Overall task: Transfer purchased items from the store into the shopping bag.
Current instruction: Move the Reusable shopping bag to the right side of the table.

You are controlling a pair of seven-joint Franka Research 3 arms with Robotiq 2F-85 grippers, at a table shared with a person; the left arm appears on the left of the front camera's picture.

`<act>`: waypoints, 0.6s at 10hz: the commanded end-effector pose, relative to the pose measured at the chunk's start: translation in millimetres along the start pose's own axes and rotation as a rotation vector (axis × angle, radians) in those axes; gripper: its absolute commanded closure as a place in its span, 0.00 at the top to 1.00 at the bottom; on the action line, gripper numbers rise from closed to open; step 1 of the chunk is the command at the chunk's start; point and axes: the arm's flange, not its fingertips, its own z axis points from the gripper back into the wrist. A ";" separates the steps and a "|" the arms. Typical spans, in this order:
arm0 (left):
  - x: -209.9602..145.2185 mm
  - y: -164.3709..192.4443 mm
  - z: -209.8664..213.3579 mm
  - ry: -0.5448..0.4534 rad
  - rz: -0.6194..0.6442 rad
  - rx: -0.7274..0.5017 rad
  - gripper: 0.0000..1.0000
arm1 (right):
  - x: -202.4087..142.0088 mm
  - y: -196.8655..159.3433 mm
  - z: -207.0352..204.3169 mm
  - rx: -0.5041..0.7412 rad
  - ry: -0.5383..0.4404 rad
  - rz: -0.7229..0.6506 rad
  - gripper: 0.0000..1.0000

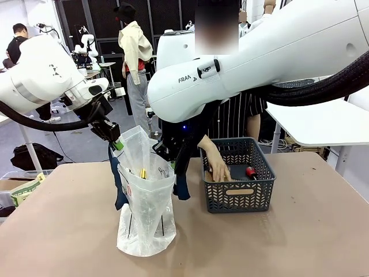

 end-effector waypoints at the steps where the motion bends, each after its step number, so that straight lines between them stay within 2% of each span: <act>1: -0.1 1.0 1.7 -0.008 -0.006 0.004 0.00 | 0.0 0.5 0.5 0.000 -0.002 0.001 0.00; 6: -0.1 1.0 1.7 -0.008 -0.006 0.004 0.00 | 0.0 0.5 0.5 0.000 -0.002 0.001 0.00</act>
